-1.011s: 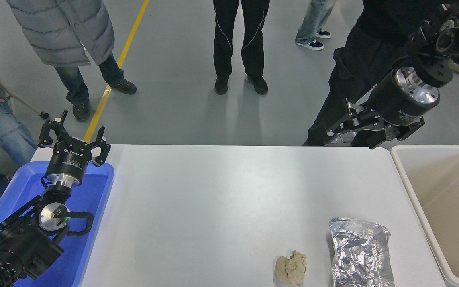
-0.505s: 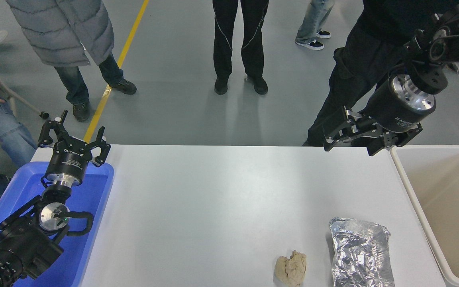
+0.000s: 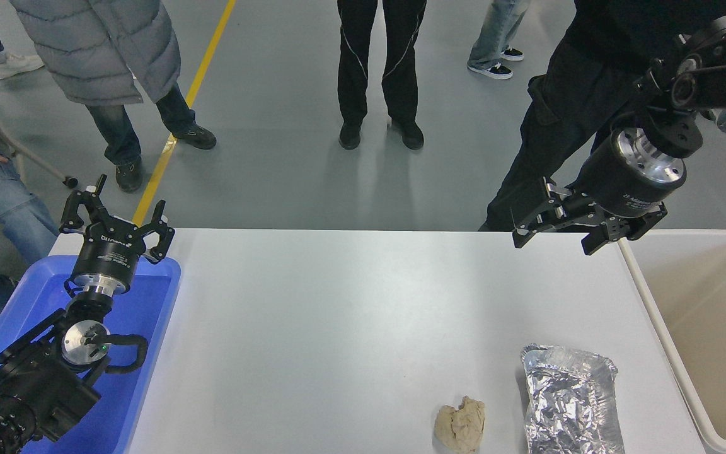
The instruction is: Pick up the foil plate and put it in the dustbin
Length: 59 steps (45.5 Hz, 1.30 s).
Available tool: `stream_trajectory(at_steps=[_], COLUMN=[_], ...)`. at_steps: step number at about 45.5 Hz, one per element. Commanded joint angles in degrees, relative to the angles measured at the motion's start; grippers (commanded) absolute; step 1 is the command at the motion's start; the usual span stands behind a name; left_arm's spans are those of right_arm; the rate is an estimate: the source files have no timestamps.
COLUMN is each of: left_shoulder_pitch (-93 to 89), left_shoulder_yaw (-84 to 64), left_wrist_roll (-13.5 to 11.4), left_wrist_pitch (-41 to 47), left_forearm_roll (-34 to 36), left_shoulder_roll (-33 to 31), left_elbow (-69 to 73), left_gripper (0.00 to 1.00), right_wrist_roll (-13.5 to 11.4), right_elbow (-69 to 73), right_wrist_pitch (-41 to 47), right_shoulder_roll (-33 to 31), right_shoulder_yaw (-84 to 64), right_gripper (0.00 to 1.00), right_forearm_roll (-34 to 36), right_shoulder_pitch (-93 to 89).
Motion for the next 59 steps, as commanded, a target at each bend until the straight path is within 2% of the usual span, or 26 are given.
stream_trajectory(at_steps=[1, 19, 34, 36, 38, 47, 54, 59], left_shoulder_pitch=[0.0, 0.0, 0.0, 0.0, 0.0, 0.1, 0.0, 0.1], left_shoulder_yaw=[0.0, 0.0, 0.0, 0.0, -0.1, -0.1, -0.1, -0.2], left_wrist_roll=[0.0, 0.0, -0.1, -0.1, -0.1, -0.1, -0.1, -0.1], left_wrist_pitch=[0.0, 0.0, 0.0, 0.0, 0.0, 0.1, 0.1, 0.1], left_forearm_roll=[0.0, 0.0, -0.1, -0.1, -0.2, -0.2, -0.2, -0.2], left_shoulder_roll=[0.0, 0.0, -0.1, 0.0, -0.1, -0.1, -0.1, -0.1], left_elbow=[0.0, 0.0, 0.0, 0.0, 0.0, 0.0, 0.0, 0.0], left_gripper=[0.98, 0.98, 0.98, 0.98, 0.98, 0.98, 0.98, 0.98], right_wrist_roll=[0.0, 0.0, -2.3, -3.4, -4.6, -7.9, -13.6, -14.3], right_elbow=[-1.9, -1.7, -0.7, -0.5, -0.5, -1.0, -0.5, -1.1], right_wrist_pitch=[0.0, 0.0, 0.0, -2.7, -5.7, -15.2, -19.6, -19.9], right_shoulder_roll=[-0.1, -0.1, 1.7, 1.8, 1.7, -1.0, -2.0, -2.6], right_shoulder_yaw=[-0.7, -2.7, -4.1, -4.1, -4.1, -3.9, -3.2, -0.4], right_gripper=[1.0, 1.0, 1.0, 1.0, 0.94, 0.93, 0.93, 0.93], right_forearm_roll=[4.0, 8.6, 1.6, 0.6, 0.5, -0.1, -5.9, -9.3], right_shoulder_pitch=[0.7, -1.5, -15.3, -17.3, -18.3, -21.5, -27.9, -33.7])
